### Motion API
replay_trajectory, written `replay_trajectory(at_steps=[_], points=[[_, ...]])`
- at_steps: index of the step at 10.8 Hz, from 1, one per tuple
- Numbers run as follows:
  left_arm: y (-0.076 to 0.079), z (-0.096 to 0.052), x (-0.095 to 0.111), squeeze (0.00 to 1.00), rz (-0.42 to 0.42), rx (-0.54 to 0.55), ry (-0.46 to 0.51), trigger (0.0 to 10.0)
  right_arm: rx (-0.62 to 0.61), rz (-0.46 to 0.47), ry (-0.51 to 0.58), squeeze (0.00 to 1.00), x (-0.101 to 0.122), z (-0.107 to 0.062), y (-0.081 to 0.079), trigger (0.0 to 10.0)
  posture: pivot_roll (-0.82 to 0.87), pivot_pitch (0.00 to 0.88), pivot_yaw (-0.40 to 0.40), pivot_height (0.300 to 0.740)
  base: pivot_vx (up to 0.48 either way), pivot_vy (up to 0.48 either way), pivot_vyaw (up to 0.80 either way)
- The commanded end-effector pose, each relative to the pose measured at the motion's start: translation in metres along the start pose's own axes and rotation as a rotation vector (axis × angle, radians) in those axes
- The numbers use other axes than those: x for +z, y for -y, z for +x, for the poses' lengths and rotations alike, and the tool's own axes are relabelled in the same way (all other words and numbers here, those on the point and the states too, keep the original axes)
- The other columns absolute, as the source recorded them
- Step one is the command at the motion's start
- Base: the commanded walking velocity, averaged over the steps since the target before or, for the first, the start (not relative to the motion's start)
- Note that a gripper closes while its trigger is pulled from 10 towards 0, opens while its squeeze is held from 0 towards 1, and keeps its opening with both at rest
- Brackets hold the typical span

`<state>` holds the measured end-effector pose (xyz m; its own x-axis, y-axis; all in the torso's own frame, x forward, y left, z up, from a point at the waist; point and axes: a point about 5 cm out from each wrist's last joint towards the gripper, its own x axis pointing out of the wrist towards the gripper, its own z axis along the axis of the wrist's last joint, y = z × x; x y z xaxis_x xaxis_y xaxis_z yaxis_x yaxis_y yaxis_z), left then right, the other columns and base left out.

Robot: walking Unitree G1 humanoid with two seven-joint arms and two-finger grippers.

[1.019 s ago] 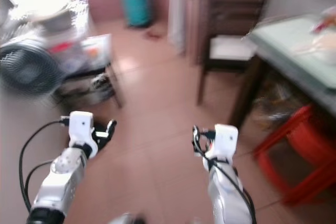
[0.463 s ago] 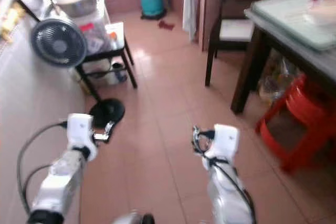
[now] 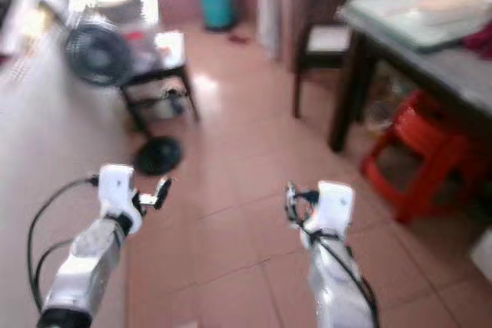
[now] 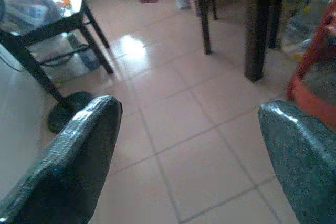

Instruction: Setting the table

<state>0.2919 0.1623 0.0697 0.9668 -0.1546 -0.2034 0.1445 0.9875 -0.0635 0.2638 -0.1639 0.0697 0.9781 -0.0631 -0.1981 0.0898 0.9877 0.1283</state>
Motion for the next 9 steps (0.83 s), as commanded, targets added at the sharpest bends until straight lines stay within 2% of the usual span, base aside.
replay_trajectory(at_steps=[1,5,9], points=[[-0.004,0.001,0.005,0.00,0.005,-0.003,0.013,10.0,0.006,0.017,0.015,0.00,0.004,0.001,-0.005,10.0,-0.05,0.098,0.107,0.740,0.000,0.000,0.00],[-0.002,0.003,0.009,0.00,-0.010,-0.033,0.034,10.0,-0.005,0.002,0.019,0.00,0.006,0.001,-0.005,10.0,-0.06,0.098,0.109,0.740,0.000,0.000,-0.80],[0.000,0.003,0.011,0.00,-0.036,-0.064,0.061,10.0,0.019,-0.038,0.111,0.00,0.024,0.001,-0.010,10.0,-0.06,0.097,0.105,0.740,0.000,0.000,-0.80]])
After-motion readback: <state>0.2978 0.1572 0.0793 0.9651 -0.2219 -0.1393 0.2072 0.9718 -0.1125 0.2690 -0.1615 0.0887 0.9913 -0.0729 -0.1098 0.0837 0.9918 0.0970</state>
